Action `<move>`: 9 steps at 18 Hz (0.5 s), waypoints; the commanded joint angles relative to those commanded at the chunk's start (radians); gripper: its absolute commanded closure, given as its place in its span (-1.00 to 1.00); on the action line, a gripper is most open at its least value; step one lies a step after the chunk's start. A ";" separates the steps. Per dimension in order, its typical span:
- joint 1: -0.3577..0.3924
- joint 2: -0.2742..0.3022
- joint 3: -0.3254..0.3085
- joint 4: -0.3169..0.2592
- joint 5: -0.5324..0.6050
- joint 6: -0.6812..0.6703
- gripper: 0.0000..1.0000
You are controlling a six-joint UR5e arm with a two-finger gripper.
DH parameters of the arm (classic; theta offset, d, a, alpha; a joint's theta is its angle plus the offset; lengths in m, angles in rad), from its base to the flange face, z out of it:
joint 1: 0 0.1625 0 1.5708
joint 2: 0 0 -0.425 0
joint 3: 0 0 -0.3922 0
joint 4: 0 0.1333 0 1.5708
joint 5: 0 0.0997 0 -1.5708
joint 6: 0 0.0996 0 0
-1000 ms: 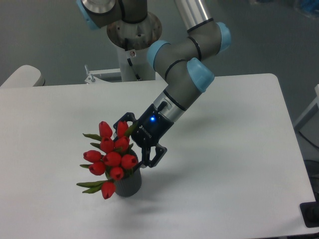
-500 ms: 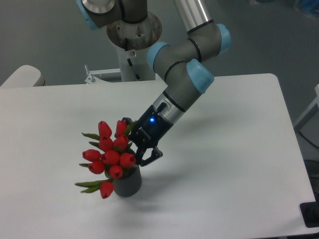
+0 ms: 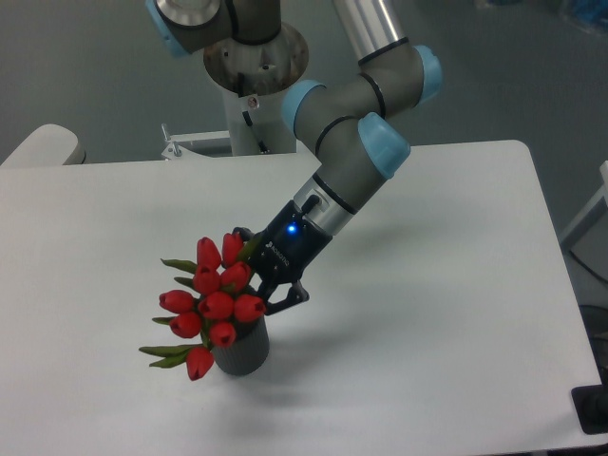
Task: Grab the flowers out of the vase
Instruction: 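Lift the gripped tulip bunch up out of the grey vase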
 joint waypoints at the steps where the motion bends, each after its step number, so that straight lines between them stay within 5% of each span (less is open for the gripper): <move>1: 0.000 0.002 0.000 0.000 -0.002 0.000 0.37; 9: 0.029 0.023 0.003 0.000 -0.044 -0.050 0.39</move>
